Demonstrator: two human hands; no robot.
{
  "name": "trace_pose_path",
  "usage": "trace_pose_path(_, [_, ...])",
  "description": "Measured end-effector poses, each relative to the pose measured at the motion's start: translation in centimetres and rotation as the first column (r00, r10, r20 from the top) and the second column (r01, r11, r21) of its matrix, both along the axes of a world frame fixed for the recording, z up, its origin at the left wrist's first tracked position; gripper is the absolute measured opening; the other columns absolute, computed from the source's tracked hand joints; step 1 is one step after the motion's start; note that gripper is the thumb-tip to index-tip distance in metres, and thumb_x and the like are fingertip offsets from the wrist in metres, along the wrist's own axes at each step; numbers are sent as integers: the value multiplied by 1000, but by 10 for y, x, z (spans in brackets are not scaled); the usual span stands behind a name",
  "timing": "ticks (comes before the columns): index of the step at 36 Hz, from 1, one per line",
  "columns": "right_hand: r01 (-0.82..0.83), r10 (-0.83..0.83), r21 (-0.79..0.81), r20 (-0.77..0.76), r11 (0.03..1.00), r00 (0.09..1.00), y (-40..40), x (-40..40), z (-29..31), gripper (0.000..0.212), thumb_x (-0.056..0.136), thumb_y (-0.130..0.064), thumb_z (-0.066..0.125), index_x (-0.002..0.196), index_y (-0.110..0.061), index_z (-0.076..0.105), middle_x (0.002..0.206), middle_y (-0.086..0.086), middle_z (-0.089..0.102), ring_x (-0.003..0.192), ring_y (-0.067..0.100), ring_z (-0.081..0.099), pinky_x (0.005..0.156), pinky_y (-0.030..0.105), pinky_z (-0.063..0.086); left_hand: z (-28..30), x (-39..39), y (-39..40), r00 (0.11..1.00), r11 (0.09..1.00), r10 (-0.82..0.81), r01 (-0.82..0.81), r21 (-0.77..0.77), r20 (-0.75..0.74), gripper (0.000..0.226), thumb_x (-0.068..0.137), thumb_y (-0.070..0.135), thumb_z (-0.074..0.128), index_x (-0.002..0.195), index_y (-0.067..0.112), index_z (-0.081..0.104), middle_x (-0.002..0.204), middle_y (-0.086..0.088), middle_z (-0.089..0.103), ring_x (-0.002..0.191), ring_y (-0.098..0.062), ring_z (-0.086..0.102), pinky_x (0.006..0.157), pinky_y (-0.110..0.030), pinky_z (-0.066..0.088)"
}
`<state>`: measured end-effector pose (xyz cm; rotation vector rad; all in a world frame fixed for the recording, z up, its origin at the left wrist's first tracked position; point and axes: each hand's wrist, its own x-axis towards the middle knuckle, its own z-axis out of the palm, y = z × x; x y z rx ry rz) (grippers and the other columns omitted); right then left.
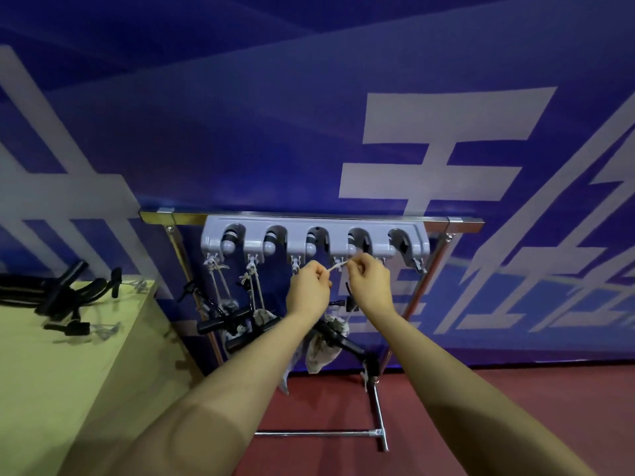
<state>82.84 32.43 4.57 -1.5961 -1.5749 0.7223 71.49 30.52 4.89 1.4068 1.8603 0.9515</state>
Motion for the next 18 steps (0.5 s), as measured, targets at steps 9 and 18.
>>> trace_pose_path(9, [-35, 55, -125, 159, 992, 986, -2, -1, -23, 17, 99, -22, 44, 90, -14, 56, 68, -4, 51, 59, 16, 46, 56, 32, 38, -11, -7, 3, 981, 985, -149, 136, -106, -127, 20, 96, 15, 44, 88, 8, 61, 88, -12, 68, 86, -31, 63, 77, -44, 52])
trace_pose_path(18, [2, 46, -215, 217, 977, 975, -29, -1, -28, 15, 96, -18, 45, 93, -10, 58, 88, 10, 64, 77, 31, 59, 58, 34, 43, -5, -28, -27, 981, 974, -190, 182, -131, -50, 24, 96, 14, 44, 114, 12, 59, 98, -13, 67, 92, -28, 63, 83, -37, 52])
